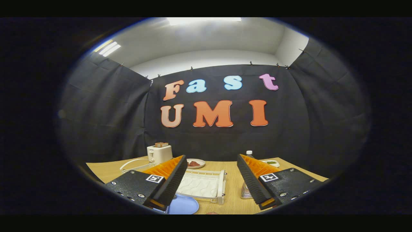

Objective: Take the plate from the dish rack, then take the spoon from the basket and place it into the plate.

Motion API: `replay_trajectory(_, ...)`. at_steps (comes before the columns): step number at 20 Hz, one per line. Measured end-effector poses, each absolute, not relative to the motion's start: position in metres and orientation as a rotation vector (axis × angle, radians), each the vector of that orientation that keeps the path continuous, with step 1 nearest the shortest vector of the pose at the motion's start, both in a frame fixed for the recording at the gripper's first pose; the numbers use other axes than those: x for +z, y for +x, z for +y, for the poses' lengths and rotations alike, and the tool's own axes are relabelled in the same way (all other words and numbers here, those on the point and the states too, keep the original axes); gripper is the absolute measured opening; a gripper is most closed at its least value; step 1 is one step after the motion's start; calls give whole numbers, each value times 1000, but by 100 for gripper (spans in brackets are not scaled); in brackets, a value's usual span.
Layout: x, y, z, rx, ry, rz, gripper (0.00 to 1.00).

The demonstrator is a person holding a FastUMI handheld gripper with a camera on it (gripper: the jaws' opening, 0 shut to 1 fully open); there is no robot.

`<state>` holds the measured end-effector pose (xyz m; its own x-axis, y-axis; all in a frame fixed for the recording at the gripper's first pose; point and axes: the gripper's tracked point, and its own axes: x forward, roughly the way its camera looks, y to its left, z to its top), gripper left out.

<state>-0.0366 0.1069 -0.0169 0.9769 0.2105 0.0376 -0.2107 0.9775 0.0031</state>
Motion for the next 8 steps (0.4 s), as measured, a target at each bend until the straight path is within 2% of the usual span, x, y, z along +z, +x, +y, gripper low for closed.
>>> replay_trajectory(8,-3,-41,109,201,-28,-67,93)
